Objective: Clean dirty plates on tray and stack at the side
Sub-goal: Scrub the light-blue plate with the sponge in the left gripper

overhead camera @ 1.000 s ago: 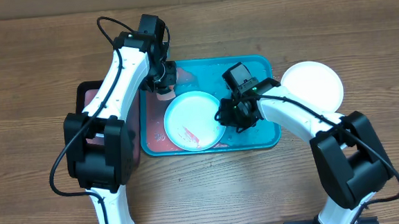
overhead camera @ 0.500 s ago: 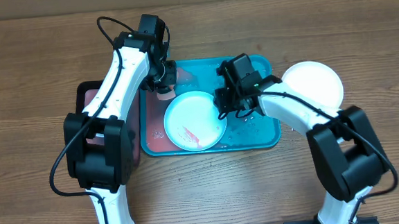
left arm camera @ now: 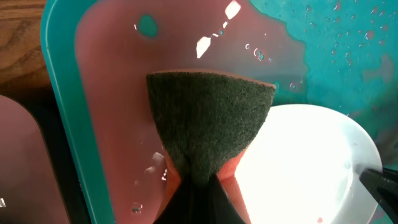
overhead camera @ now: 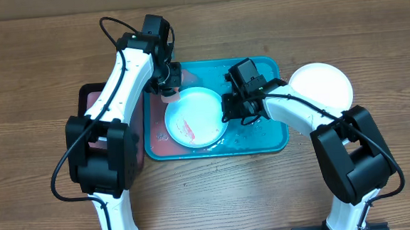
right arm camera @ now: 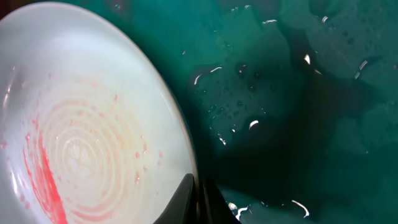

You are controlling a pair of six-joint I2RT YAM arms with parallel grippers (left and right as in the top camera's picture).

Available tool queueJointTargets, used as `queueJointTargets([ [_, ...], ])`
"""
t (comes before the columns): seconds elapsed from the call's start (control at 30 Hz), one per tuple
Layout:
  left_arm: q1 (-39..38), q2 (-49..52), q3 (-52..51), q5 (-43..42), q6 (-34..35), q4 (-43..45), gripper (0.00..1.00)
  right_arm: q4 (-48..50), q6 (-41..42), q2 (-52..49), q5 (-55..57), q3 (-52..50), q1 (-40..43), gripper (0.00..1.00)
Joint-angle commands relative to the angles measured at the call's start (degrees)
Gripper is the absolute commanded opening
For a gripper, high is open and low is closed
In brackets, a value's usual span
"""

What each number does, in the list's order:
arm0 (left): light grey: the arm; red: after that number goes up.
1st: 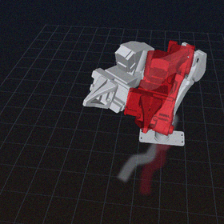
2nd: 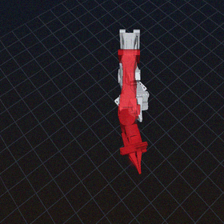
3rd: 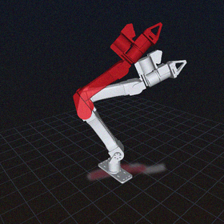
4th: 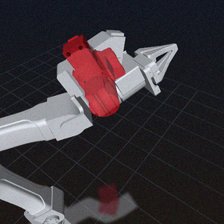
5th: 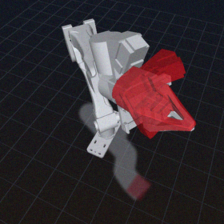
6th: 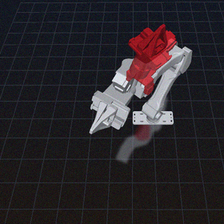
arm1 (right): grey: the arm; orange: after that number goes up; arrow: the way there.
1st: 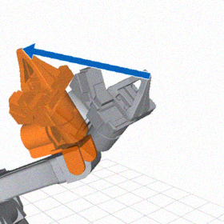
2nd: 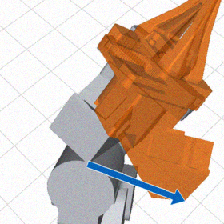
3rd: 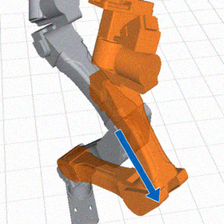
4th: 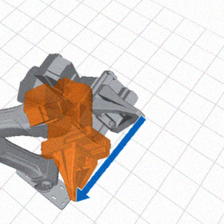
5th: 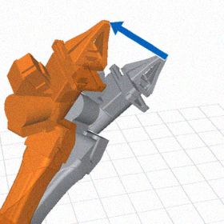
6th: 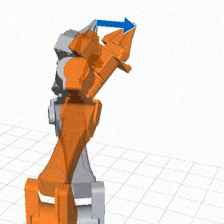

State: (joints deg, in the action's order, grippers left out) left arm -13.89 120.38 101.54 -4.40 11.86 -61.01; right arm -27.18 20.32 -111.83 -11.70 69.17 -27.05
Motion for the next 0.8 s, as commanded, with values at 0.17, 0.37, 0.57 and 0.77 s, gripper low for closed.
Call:
queueJointTargets([
  [0.17,-1.2,0.4,0.8,0.3,1.9,0.2,0.04,-6.7,26.3,-0.2,10.4,0.8,-0.3,0.04],
  [0.37,-3.5,0.4,-0.9,0.4,1.9,2.8,0.04,-7.8,31.3,-0.2,11.1,0.8,-0.3,0.04],
  [0.57,-5.3,0.4,-7.6,3.4,5.3,8.5,0.04,-8.1,32.4,-0.2,12.1,0.8,-0.3,0.04],
  [0.77,-5.8,0.4,-13.4,11.0,11.1,11.1,0.04,-8.1,32.1,-0.2,12.1,0.8,-0.3,0.04],
])
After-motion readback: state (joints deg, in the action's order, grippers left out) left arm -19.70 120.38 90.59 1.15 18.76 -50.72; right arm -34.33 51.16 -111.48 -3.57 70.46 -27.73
